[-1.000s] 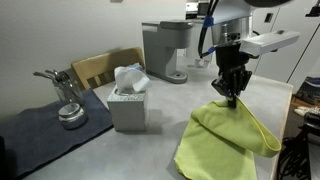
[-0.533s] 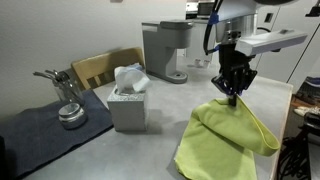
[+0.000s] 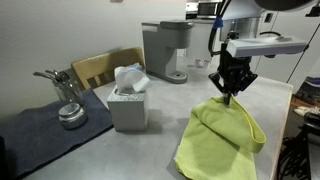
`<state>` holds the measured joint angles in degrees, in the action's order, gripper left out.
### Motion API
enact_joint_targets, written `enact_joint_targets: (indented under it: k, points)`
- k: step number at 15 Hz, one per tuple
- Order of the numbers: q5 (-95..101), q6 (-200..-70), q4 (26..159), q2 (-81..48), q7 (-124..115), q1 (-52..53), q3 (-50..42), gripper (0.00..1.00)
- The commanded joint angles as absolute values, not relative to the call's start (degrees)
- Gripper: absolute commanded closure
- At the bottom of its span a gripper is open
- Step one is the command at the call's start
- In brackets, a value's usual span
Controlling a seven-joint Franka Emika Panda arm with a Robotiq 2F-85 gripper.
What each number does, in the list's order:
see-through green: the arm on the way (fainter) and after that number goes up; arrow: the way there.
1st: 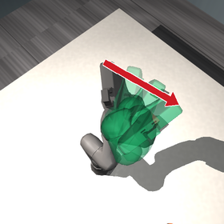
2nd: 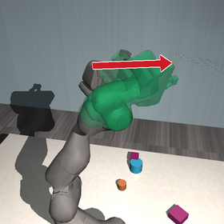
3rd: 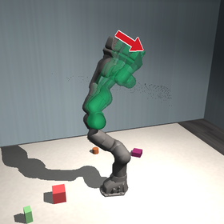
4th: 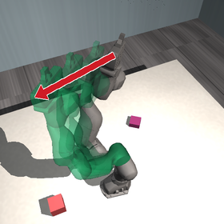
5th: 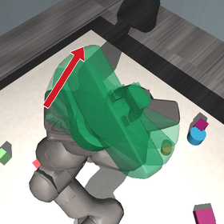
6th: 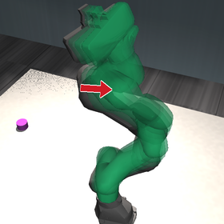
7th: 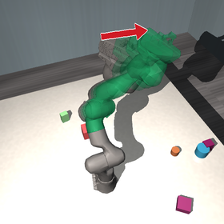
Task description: Unfold the towel
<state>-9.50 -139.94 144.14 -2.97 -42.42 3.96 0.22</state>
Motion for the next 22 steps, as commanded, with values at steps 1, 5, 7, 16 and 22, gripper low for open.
enact_joint_targets:
  k: [1,5,7,16,22]
  points:
    - [-10.51,-143.32,147.29,-0.75,-44.77,2.9,-0.02,0.99]
    - [-9.32,-146.11,149.22,0.64,-49.97,2.11,-1.29,0.99]
    - [-8.92,-147.12,150.09,1.47,-52.13,1.59,-1.73,0.99]
    - [-15.99,-145.55,151.13,2.36,-39.09,1.06,-1.14,0.99]
    - [-14.62,-148.85,153.22,3.42,-45.07,-0.47,-2.22,0.99]
